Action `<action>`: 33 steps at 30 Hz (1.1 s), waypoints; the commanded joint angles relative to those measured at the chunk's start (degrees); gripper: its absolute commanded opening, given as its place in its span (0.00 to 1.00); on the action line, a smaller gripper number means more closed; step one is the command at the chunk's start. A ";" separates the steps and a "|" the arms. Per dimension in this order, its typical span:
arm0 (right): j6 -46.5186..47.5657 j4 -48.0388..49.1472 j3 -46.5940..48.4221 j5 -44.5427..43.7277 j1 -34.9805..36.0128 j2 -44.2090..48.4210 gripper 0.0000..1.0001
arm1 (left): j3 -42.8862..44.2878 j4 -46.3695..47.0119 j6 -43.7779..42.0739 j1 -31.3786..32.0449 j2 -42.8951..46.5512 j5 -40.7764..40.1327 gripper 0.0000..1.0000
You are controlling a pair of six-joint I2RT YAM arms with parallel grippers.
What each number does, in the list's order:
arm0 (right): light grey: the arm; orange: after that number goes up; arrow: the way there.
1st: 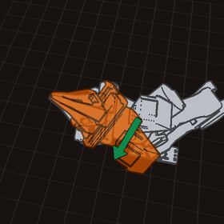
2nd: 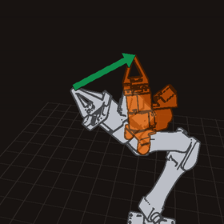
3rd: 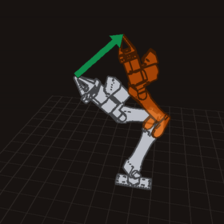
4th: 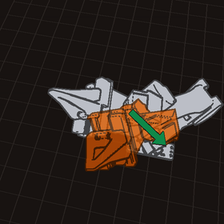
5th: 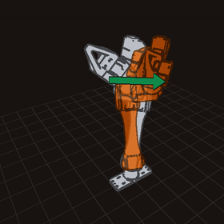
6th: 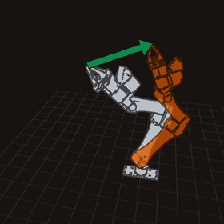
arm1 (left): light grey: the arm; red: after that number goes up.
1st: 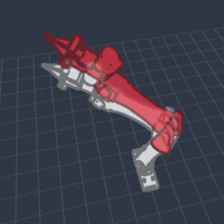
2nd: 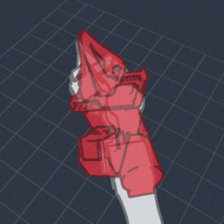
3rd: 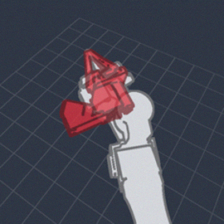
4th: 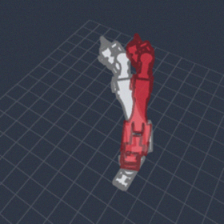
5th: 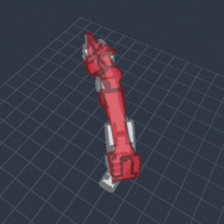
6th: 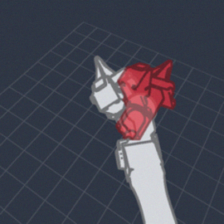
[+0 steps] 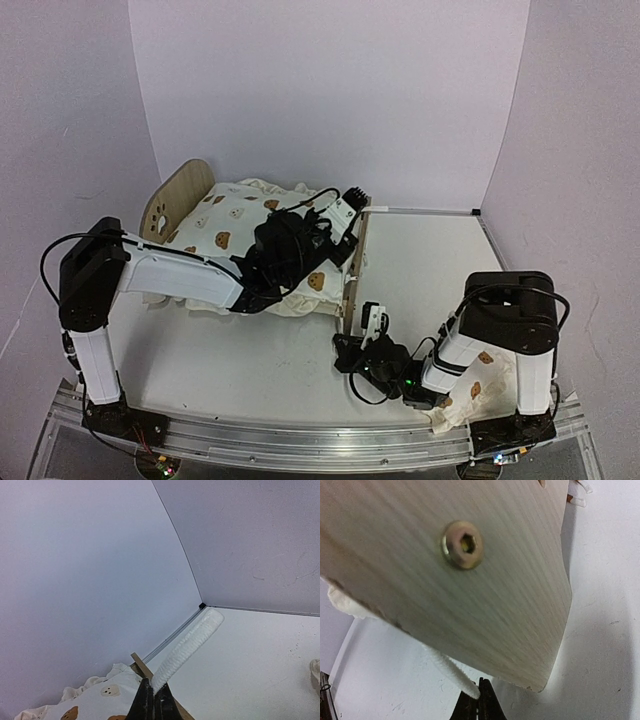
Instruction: Set up the pet bed
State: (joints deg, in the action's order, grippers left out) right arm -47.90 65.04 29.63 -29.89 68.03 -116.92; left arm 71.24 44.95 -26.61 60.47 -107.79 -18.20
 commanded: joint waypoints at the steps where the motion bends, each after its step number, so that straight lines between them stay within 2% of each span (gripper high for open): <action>1: 0.51 -9.18 -1.36 1.09 1.32 -1.31 0.00 | 0.76 6.67 3.95 -1.49 9.09 6.57 0.00; 3: 2.54 -10.65 -0.93 1.45 1.11 0.86 0.00 | -2.55 -1.53 13.26 -1.36 14.43 16.01 0.00; 5: 3.00 -12.19 -0.85 1.15 0.94 2.12 0.00 | -6.88 -4.43 20.73 -0.01 16.94 23.43 0.00; 9: 1.45 -12.10 -0.15 1.97 0.61 0.24 0.00 | -9.88 -6.23 27.35 2.56 16.08 23.49 0.00; 14: -0.34 -7.71 -1.78 2.97 1.37 -1.99 0.00 | 4.80 -15.55 26.75 1.86 7.59 27.79 0.00; 16: -0.83 -8.16 -1.83 3.38 1.56 -1.80 0.00 | 7.63 -16.28 26.70 1.86 5.32 30.70 0.00; 19: -1.59 -11.08 -2.36 3.03 1.51 0.48 0.00 | 6.84 -17.01 27.31 2.08 4.97 37.47 0.00; 21: -3.34 -16.43 -3.54 4.48 1.32 4.54 0.18 | 3.32 -17.26 28.84 2.68 6.50 39.72 0.00; 23: -6.82 -27.10 -4.82 6.79 1.21 10.98 0.35 | -2.04 -17.33 30.09 4.74 8.90 39.20 0.00; 25: -8.05 -38.42 -6.61 9.32 0.93 18.88 0.42 | -8.64 -17.65 30.87 8.28 10.60 36.48 0.02; 26: -7.68 -43.03 -7.52 10.07 0.82 24.32 0.48 | -11.03 -17.78 32.04 10.18 10.70 34.97 0.05; 28: -5.71 -55.08 -7.65 9.75 0.70 33.40 0.54 | -15.02 -19.11 36.71 12.88 10.74 34.42 0.20; 30: -2.66 -63.38 -6.88 9.12 0.74 41.35 0.60 | -20.21 -19.28 42.14 13.87 12.91 32.80 0.44; 31: -1.71 -69.21 -5.54 8.09 0.65 44.62 0.63 | -23.19 -19.28 44.64 13.94 14.76 31.51 0.53; 33: 3.29 -76.94 -3.17 7.89 0.35 50.06 0.74 | -29.72 -19.39 47.89 13.93 19.41 28.65 0.79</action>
State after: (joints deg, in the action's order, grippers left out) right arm -51.90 12.25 22.04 -21.43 68.79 -76.77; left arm 50.35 25.58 11.14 75.50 -97.60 15.92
